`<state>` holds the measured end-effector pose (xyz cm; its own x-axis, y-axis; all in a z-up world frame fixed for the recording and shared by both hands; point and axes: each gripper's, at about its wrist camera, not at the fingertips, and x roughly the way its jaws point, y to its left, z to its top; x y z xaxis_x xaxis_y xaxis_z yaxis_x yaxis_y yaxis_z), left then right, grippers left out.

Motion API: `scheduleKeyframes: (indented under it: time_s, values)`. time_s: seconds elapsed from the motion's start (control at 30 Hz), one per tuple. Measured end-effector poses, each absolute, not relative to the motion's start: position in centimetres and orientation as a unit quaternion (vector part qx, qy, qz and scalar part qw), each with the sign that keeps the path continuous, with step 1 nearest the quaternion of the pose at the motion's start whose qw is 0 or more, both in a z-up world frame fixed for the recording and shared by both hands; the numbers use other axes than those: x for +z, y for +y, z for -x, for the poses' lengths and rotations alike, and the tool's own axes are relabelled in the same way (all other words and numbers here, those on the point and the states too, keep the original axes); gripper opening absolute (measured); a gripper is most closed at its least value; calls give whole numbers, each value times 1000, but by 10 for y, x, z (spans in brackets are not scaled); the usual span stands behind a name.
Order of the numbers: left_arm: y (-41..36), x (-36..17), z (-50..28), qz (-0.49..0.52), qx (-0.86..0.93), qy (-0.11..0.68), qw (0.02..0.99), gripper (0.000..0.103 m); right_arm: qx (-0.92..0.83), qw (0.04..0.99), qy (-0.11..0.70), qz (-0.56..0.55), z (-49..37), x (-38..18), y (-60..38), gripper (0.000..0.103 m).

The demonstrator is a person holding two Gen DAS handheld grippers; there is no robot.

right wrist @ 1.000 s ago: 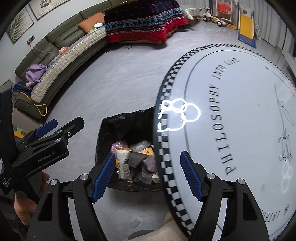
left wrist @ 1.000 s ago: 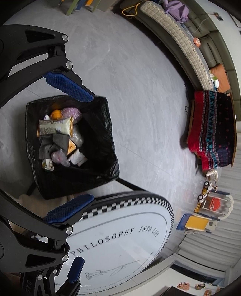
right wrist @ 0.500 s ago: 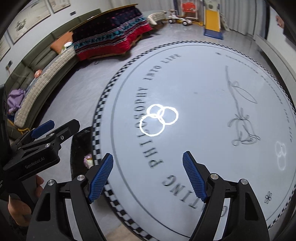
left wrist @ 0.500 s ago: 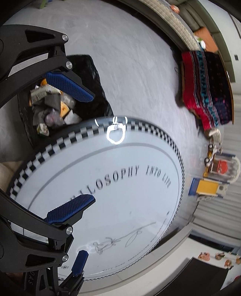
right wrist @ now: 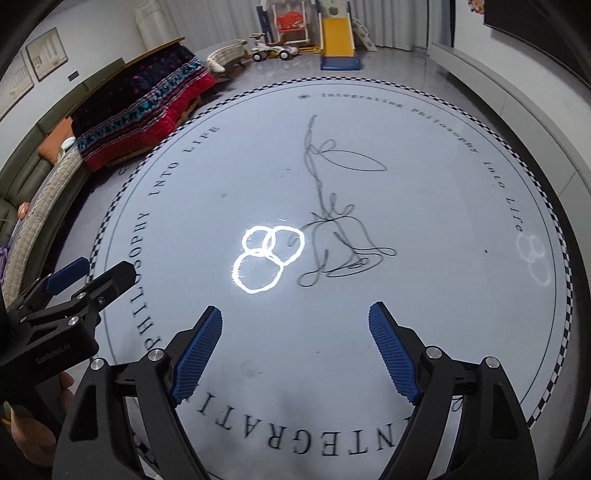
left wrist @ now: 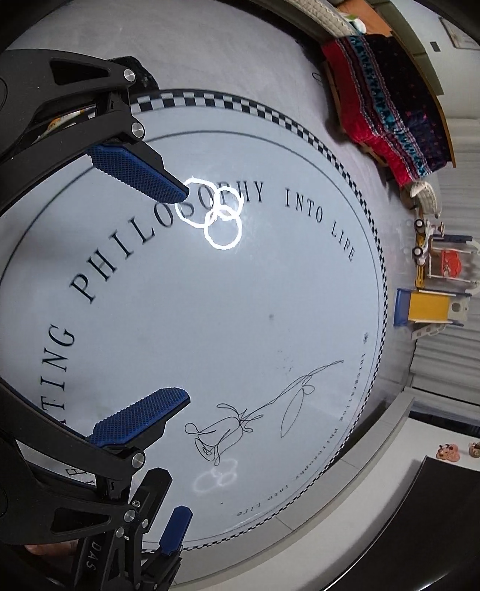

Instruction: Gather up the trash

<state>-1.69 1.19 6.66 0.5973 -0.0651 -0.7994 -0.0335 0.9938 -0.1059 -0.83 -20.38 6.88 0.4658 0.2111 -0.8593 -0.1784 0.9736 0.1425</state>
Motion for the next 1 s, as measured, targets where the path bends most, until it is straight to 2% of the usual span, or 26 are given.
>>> scheduleKeyframes:
  time_s: [0.23, 0.67, 0.83, 1.0]
  values:
    - [-14, 36, -13, 32, -13, 463, 886, 97, 76, 857, 510, -23, -8, 39, -235, 82]
    - [-28, 11, -37, -6, -5, 444, 896, 97, 44, 883, 468, 6, -32, 10, -242, 82]
    - [-31, 3, -42, -4, -13, 456, 890, 97, 38, 892, 449, 8, -32, 8, -242, 90]
    - [-37, 2, -39, -11, -9, 459, 888, 97, 36, 893, 448, 7, -33, 8, -244, 92]
